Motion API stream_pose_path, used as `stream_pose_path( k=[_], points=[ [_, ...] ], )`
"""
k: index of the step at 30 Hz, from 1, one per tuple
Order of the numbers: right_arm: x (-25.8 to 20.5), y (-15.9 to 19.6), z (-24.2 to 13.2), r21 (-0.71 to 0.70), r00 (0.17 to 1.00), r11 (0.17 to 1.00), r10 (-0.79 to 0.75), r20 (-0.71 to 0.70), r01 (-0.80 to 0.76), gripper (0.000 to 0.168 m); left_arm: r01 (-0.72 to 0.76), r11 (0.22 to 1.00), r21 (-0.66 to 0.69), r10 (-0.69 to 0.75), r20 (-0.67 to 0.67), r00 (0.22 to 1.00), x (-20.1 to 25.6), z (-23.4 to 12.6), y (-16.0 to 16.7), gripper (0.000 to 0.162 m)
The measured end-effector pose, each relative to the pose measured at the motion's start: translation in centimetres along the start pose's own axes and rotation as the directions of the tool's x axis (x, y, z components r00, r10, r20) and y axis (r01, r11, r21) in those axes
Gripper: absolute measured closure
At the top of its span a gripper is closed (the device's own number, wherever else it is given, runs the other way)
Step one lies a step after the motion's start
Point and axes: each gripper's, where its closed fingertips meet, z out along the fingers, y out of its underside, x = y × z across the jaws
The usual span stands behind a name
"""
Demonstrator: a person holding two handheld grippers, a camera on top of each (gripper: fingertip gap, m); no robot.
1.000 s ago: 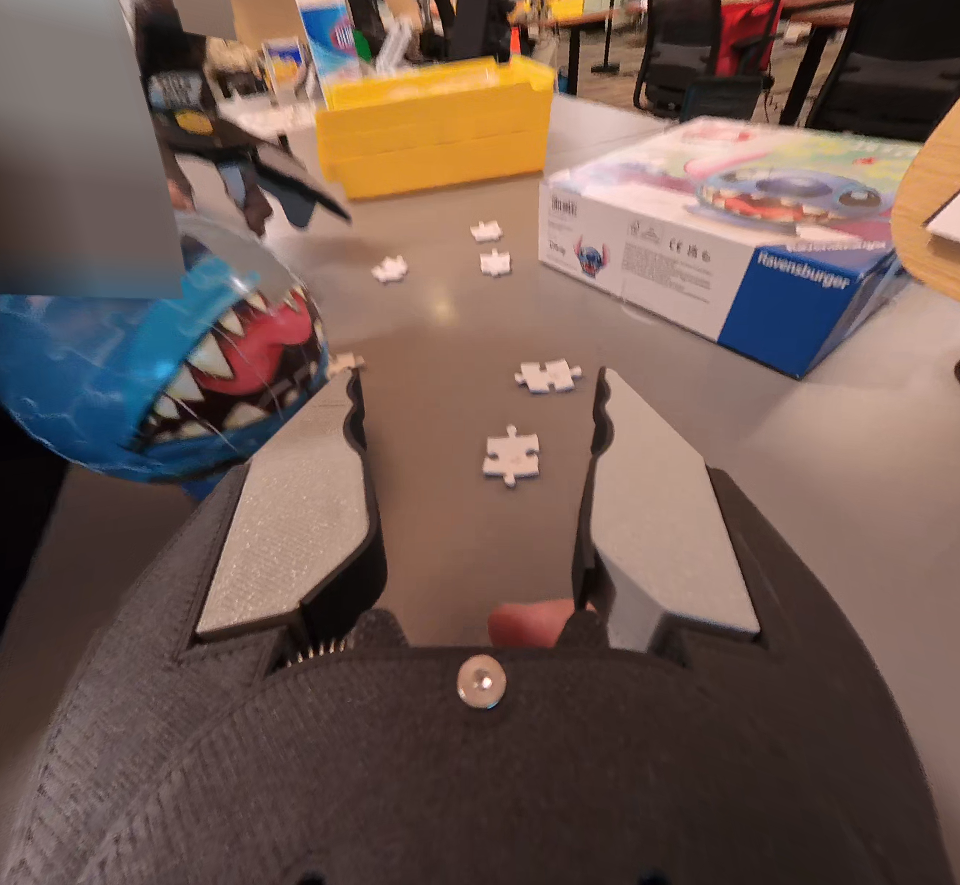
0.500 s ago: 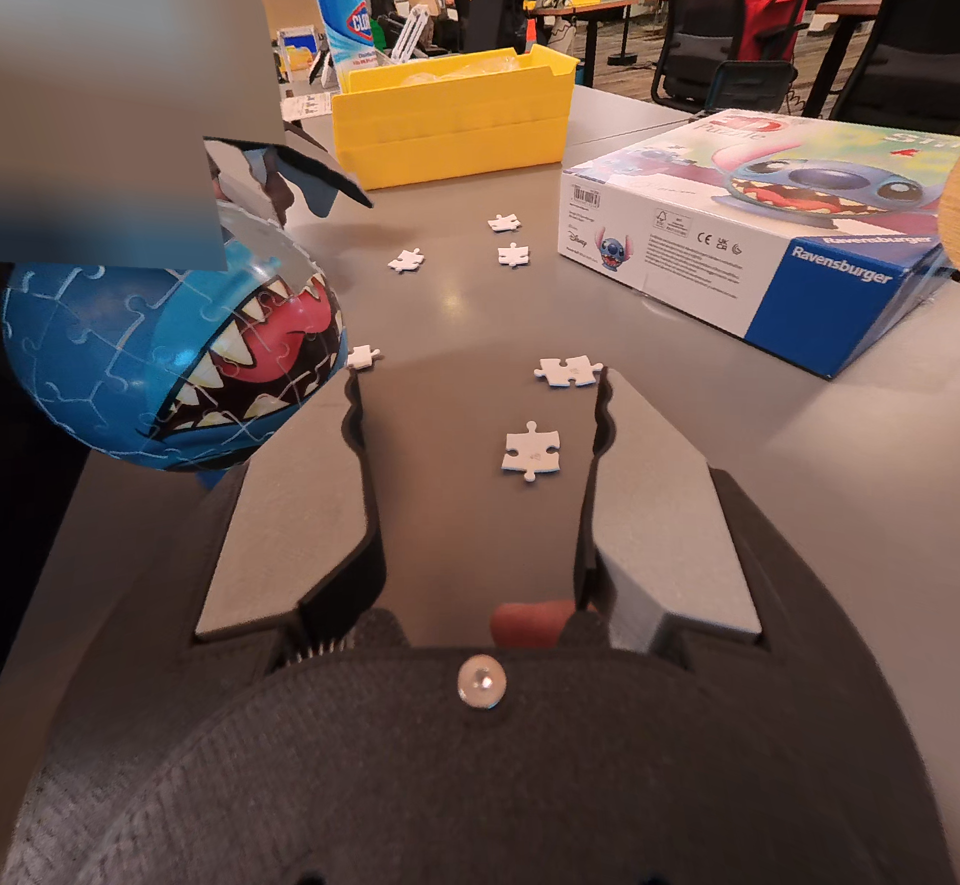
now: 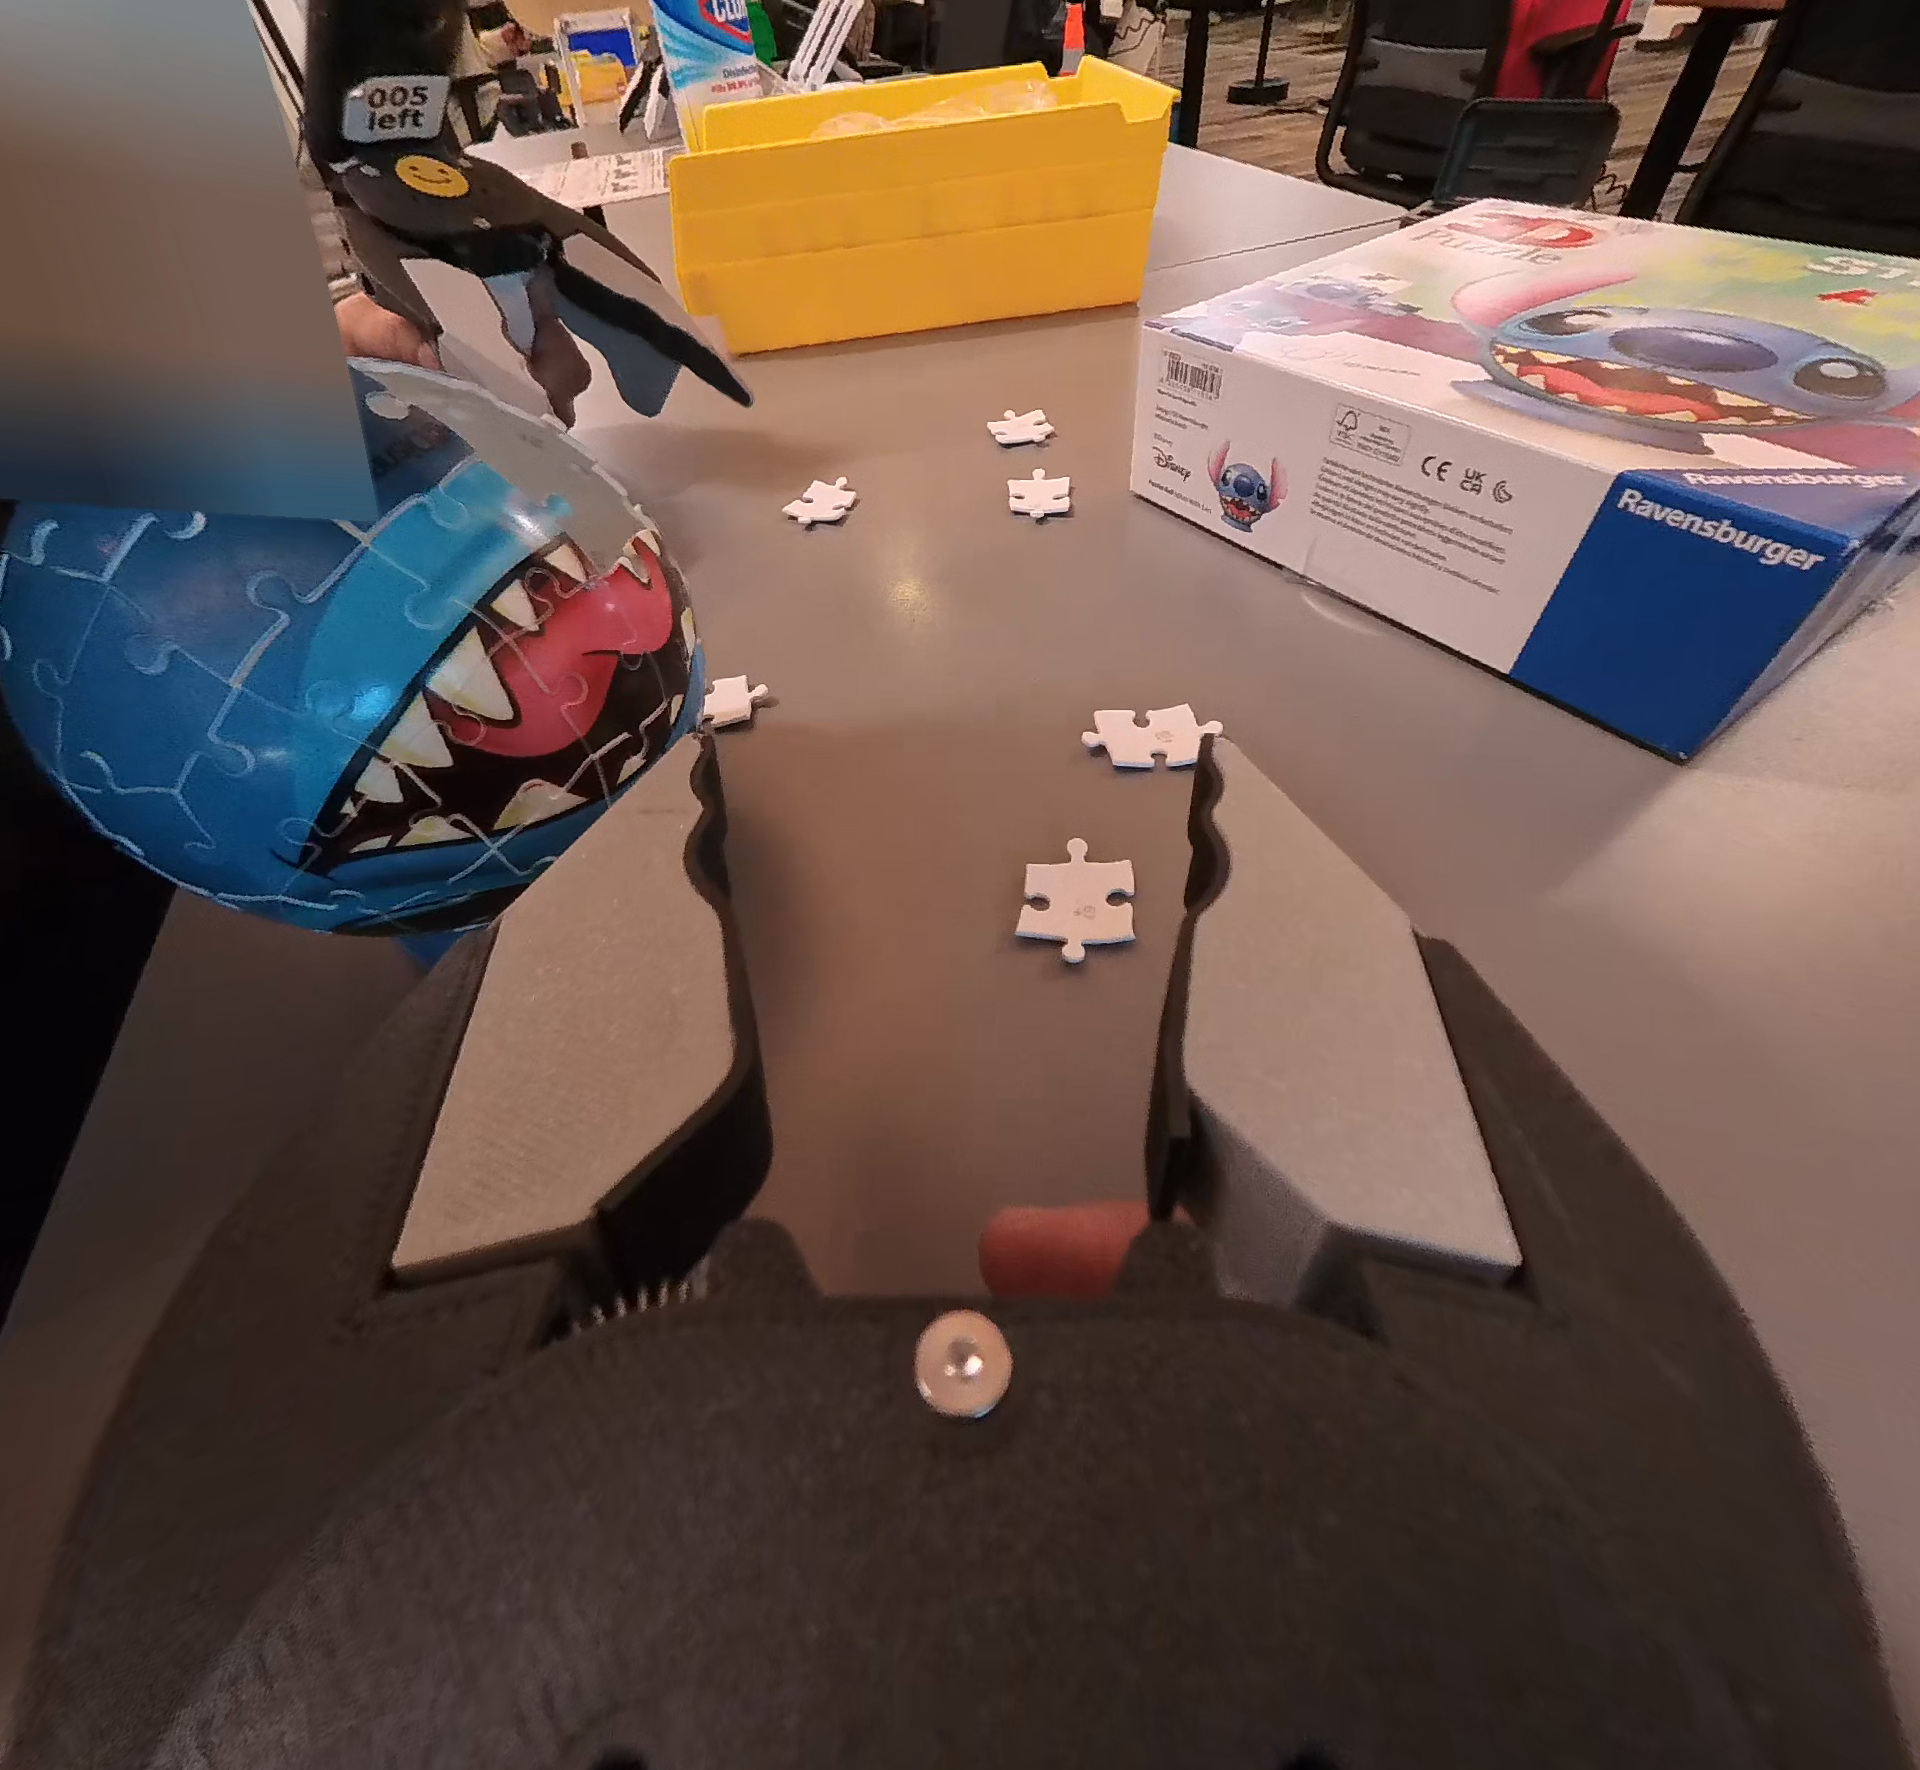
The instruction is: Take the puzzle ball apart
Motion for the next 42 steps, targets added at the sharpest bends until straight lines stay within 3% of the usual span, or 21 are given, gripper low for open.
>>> stream_pose_path(
  k=[13, 17, 23, 31, 42],
  points=[
    [-1.3, -0.1, 0.0, -0.003, 0.999, 1.0, -0.029, 0.027, 0.029, 0.083, 0.056, 0.998, -0.021, -0.057, -0.041, 0.998, -0.1, 0.2, 0.2, 0.075],
    [-2.2, -0.6, -0.6, 0.005, 0.997, 0.999, -0.052, 0.061, 0.052, 0.082, 0.032, 0.999, -0.021, -0.035, -0.124, 0.992, 1.3, 0.5, 0.0, 0.074],
    [-6.8, -2.2, -2.4, 0.07, 0.981, 0.996, -0.069, 0.182, 0.057, 0.075, -0.15, 0.988, -0.047, 0.126, -0.341, 0.932, 7.3, 3.1, -0.4, 0.062],
    [-13.1, -2.0, -1.2, 0.037, 0.979, 0.981, -0.192, 0.075, 0.189, 0.066, -0.388, 0.921, -0.032, 0.348, -0.376, 0.859, 10.5, 6.0, -0.7, 0.055],
    [-14.9, -1.4, 1.3, -0.106, 0.939, 0.937, -0.339, -0.062, 0.332, 0.058, -0.409, 0.911, 0.055, 0.389, -0.446, 0.806, 13.9, 6.6, -1.7, 0.06]
  ],
)
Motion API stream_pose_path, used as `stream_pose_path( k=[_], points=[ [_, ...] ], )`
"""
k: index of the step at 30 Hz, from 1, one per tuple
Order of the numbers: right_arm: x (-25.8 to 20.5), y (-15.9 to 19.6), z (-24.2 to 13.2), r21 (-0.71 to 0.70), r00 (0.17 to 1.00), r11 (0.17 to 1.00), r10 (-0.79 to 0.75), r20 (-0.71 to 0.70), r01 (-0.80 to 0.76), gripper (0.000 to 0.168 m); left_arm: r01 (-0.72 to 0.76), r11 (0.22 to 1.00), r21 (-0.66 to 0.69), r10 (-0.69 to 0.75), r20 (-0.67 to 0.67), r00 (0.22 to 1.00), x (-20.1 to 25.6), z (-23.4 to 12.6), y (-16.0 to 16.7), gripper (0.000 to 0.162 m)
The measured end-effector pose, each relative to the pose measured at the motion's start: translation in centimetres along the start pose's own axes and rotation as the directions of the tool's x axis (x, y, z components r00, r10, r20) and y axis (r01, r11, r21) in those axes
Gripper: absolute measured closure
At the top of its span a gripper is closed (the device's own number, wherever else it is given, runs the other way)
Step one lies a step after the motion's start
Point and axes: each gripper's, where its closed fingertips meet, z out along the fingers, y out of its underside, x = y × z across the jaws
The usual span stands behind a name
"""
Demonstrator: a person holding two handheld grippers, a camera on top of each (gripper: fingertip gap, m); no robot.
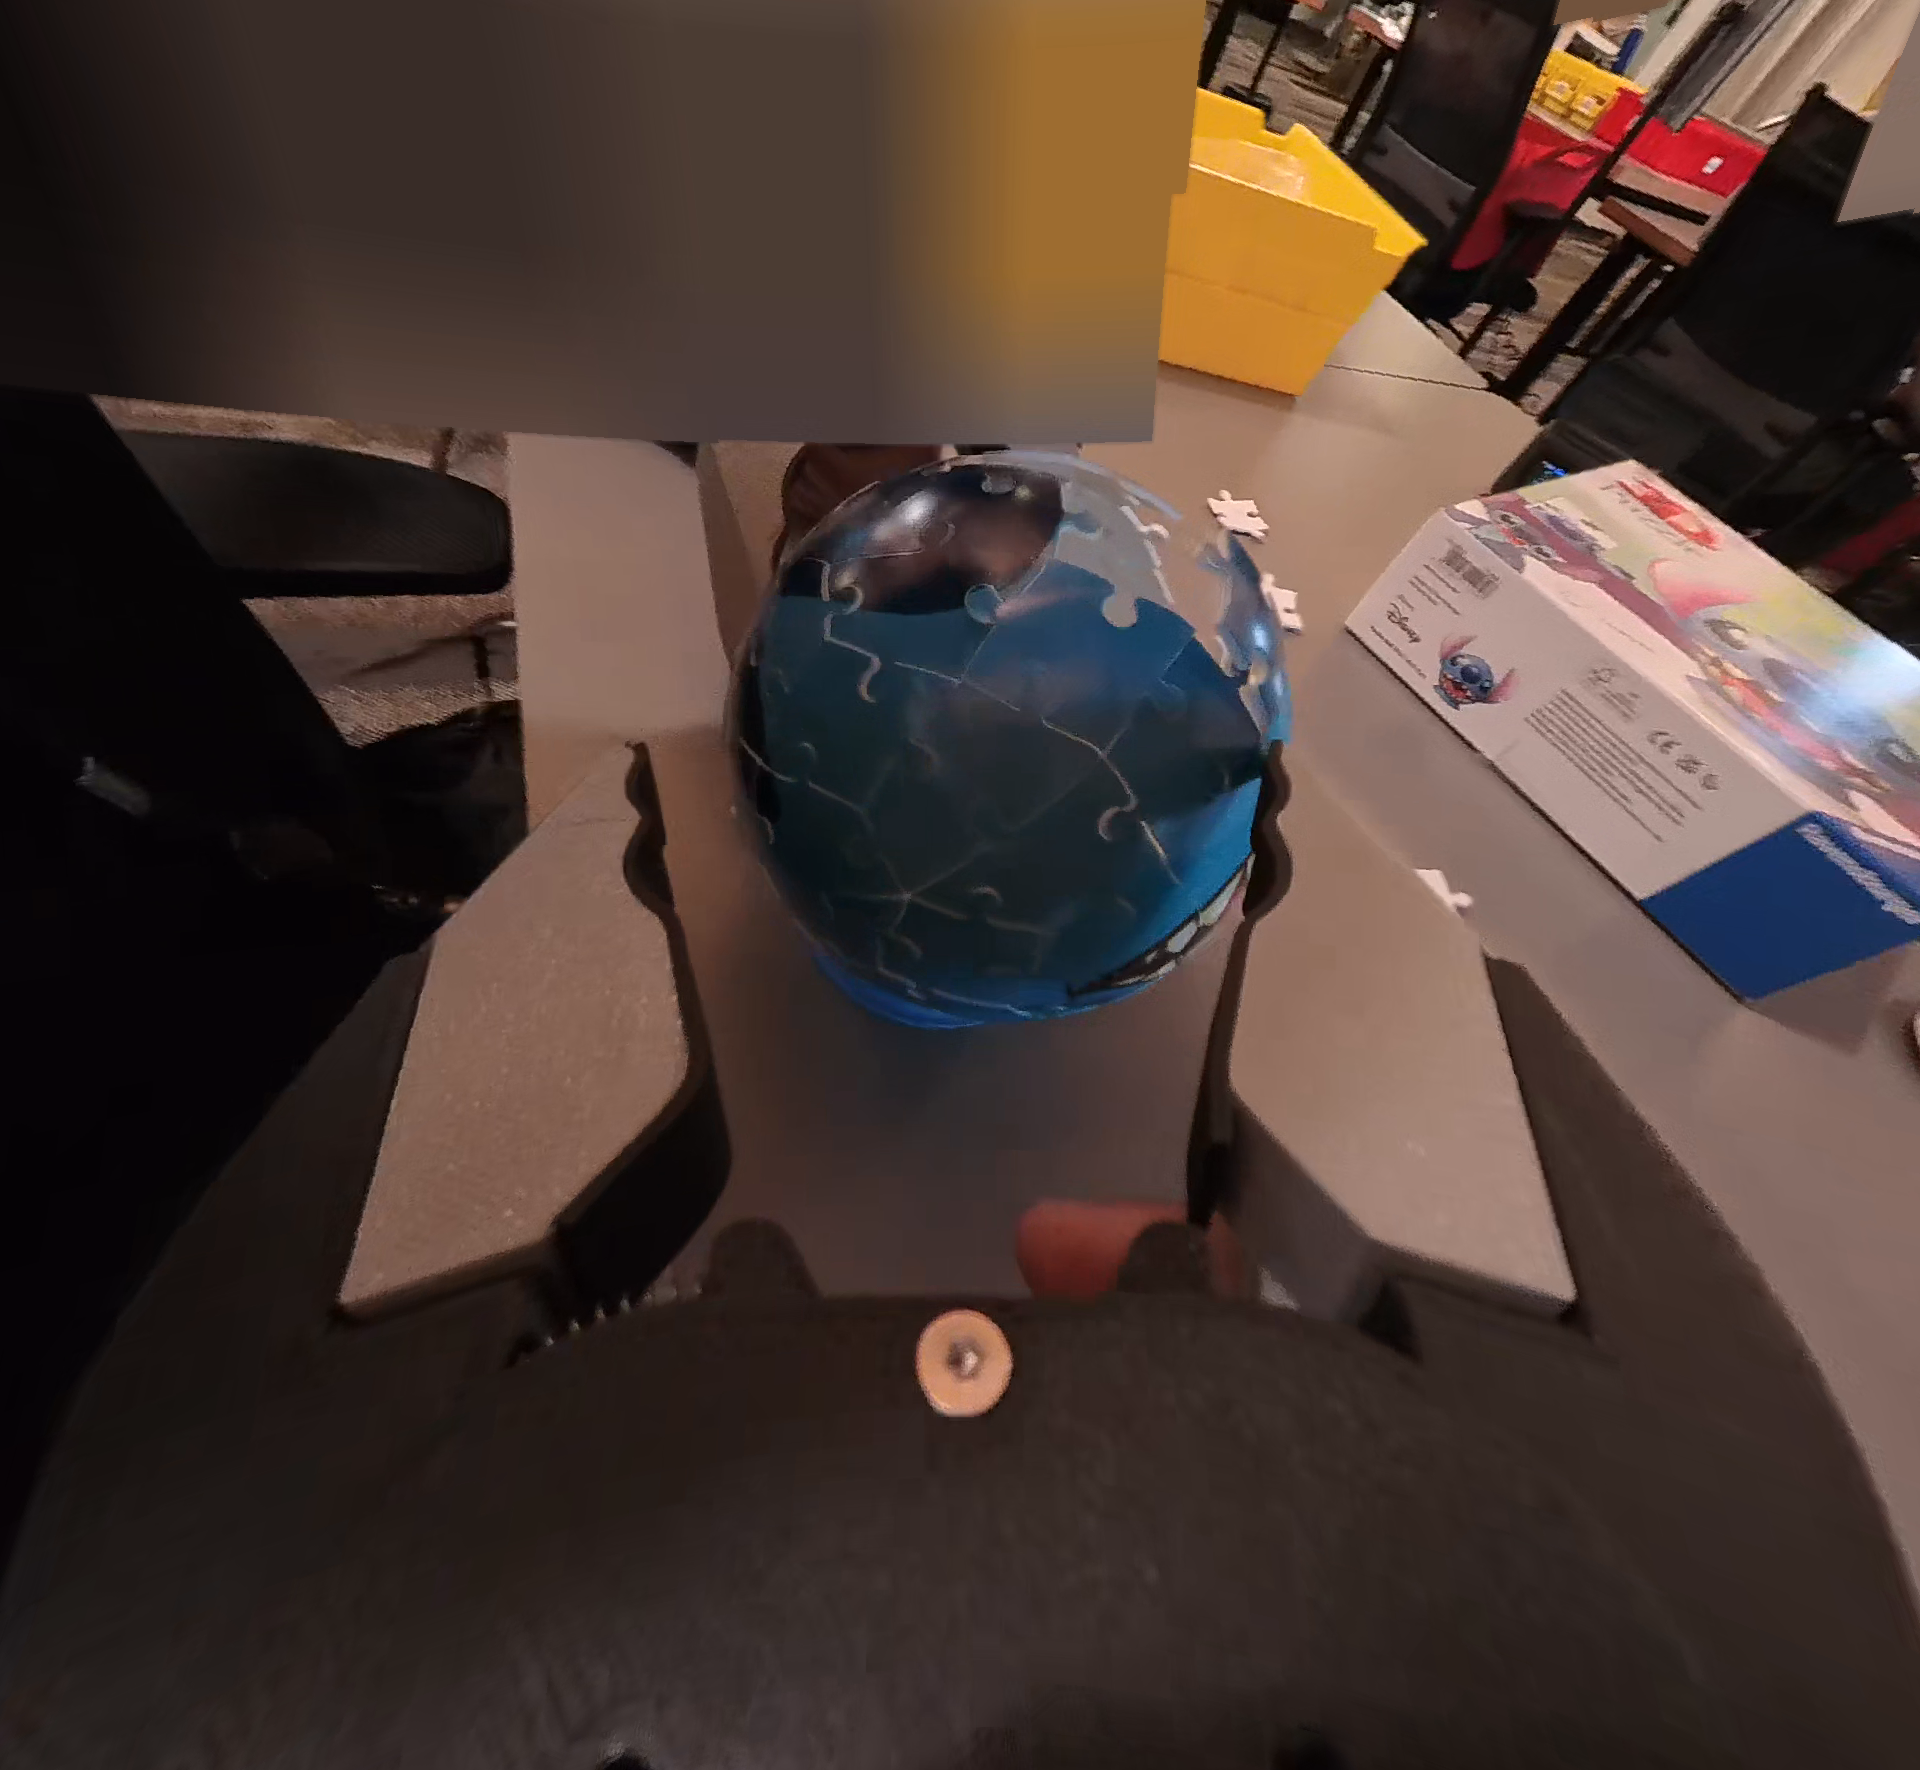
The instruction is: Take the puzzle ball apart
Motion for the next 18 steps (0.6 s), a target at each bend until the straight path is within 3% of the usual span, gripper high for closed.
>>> stream_pose_path(
  k=[6, 18],
  points=[
    [0.9, 0.8, 0.7, -0.05, 0.997, 0.998, -0.038, -0.073, 0.035, 0.065, 0.015, 1.0, -0.007, -0.015, -0.001, 1.0, 0.0, 0.5, 0.2, 0.064],
    [1.5, 1.6, 0.9, 0.034, 0.995, 0.995, 0.095, 0.041, -0.096, 0.062, 0.074, 0.997, 0.031, -0.073, -0.046, 0.996, 0.3, 0.0, -0.1, 0.069]
  ],
)
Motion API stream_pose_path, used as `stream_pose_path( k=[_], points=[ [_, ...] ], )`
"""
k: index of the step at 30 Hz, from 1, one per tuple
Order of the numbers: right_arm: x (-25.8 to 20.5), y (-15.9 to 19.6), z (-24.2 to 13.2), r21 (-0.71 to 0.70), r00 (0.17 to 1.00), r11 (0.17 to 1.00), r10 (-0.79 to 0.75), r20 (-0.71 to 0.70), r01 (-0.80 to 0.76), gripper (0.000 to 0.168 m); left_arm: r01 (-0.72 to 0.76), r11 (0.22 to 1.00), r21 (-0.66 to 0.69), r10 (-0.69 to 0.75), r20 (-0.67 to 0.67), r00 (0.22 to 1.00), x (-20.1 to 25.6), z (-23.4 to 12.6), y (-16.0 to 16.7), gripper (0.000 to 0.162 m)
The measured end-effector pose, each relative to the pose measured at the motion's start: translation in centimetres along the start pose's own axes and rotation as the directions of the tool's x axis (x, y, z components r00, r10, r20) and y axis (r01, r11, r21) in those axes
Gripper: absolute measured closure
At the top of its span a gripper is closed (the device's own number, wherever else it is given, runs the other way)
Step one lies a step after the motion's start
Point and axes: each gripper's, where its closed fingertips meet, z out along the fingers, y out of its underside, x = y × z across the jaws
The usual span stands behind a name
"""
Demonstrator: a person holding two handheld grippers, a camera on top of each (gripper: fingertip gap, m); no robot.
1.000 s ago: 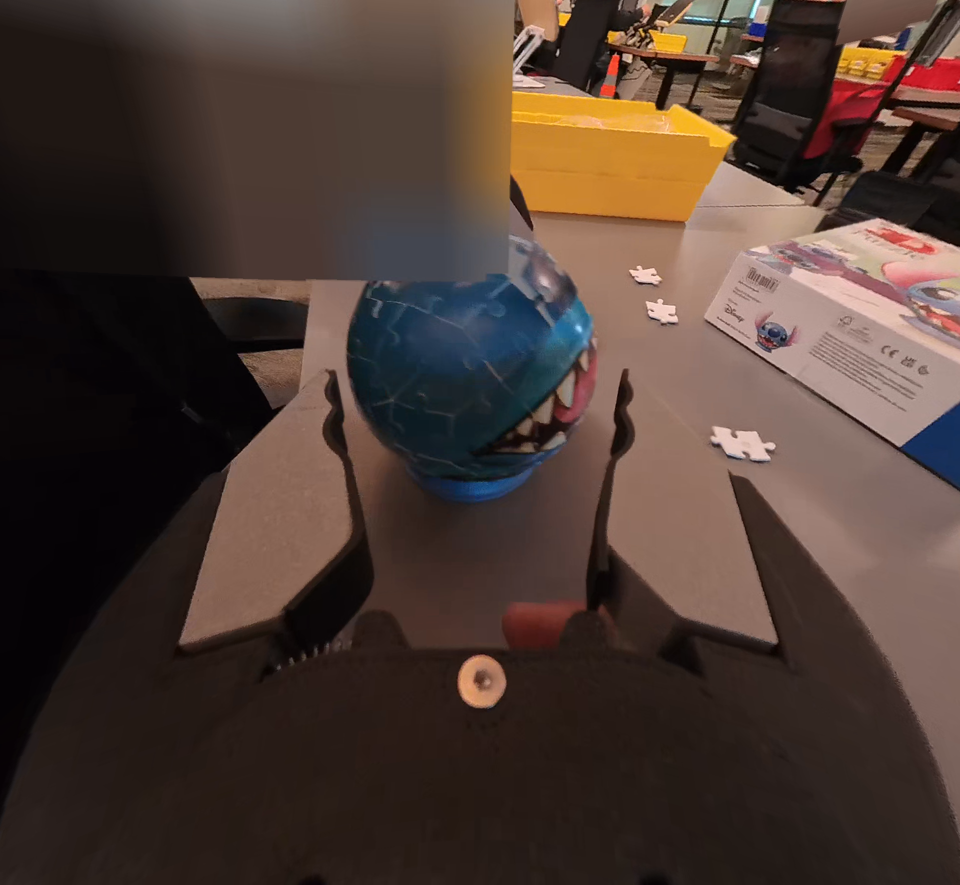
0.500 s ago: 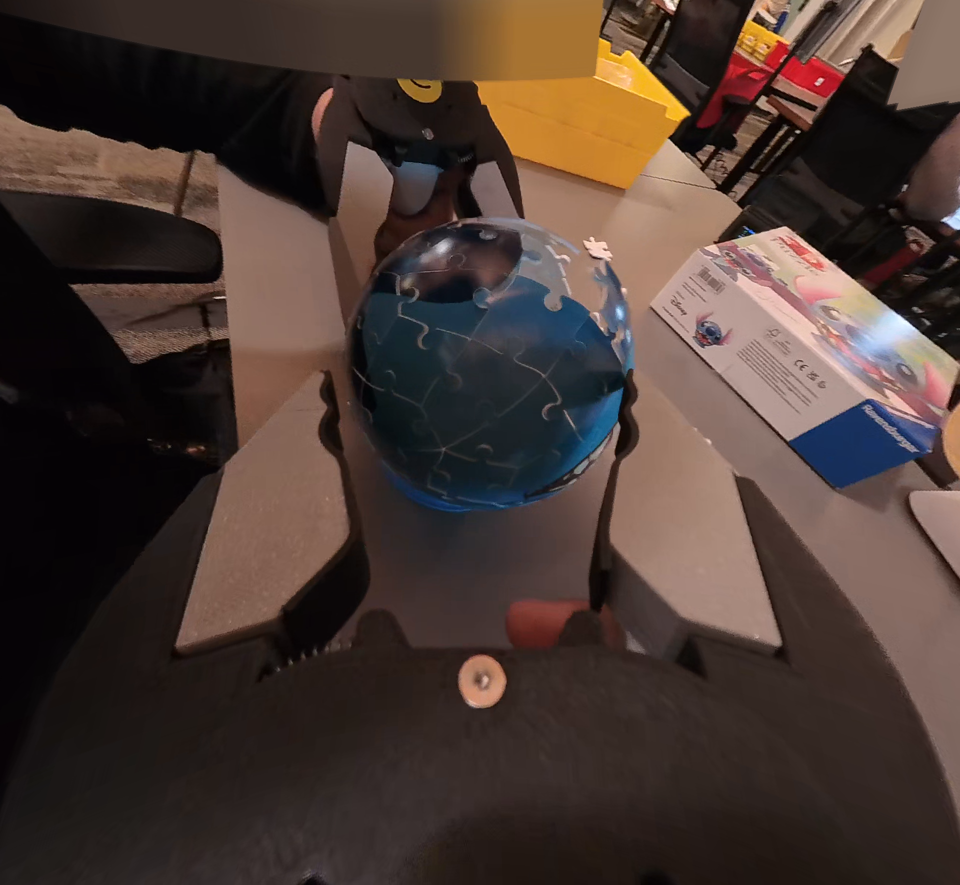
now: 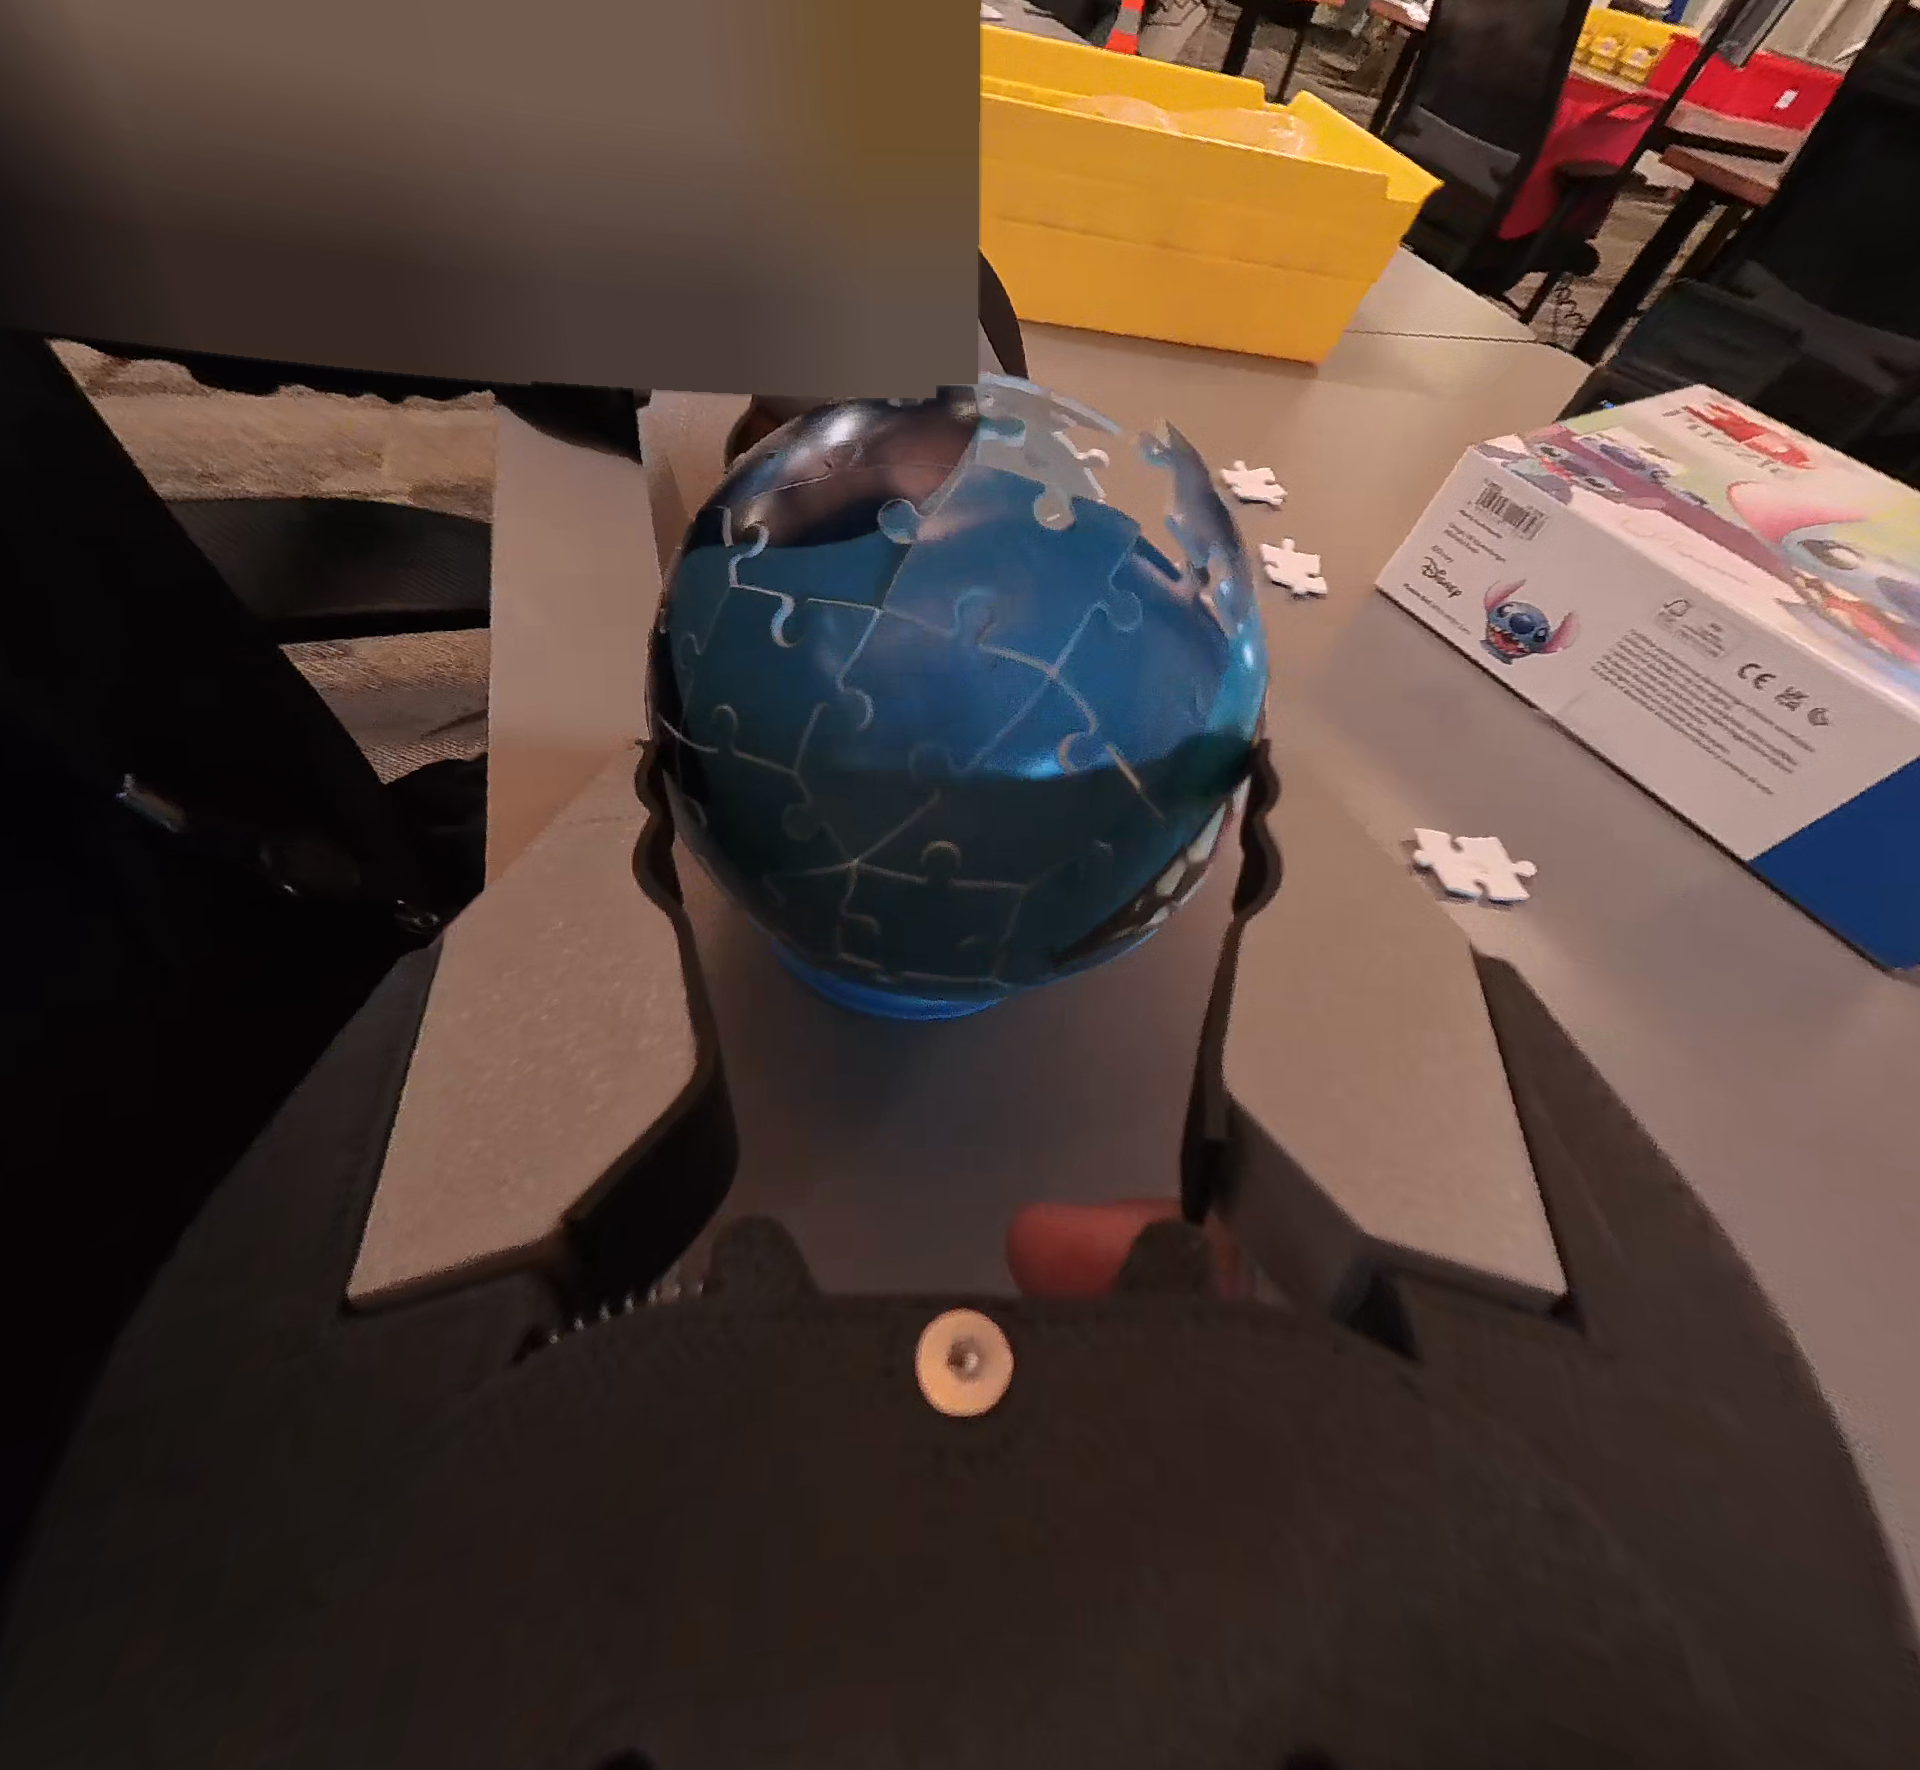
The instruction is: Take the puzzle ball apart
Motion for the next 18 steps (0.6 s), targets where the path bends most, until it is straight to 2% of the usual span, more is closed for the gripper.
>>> stream_pose_path(
  k=[6, 11, 13, 16, 18],
  points=[
    [0.2, -0.8, -1.4, 0.112, 0.997, 0.992, 0.048, 0.065, -0.055, 0.068, 0.003, 1.0, -0.005, -0.003, 0.045, 0.999, -0.5, -0.7, 0.4, 0.064],
    [2.9, -2.1, -4.5, 0.25, 0.987, 0.955, 0.147, 0.066, -0.159, 0.072, 0.035, 0.998, 0.051, -0.043, 0.17, 0.984, -2.4, -3.5, 0.3, 0.064],
    [3.4, -2.0, -5.3, 0.263, 0.984, 0.949, 0.163, 0.068, -0.175, 0.072, 0.064, 0.994, 0.09, -0.081, 0.201, 0.976, -3.1, -4.7, 0.6, 0.067],
    [3.4, -1.8, -5.7, 0.256, 0.984, 0.95, 0.169, 0.063, -0.18, 0.068, 0.141, 0.989, 0.047, -0.148, 0.196, 0.969, -3.5, -5.1, 2.1, 0.059],
    [2.7, -1.7, -5.3, 0.231, 0.989, 0.961, 0.142, 0.05, -0.15, 0.065, 0.134, 0.99, 0.037, -0.138, 0.193, 0.972, -3.5, -4.8, 2.1, 0.058]
  ],
)
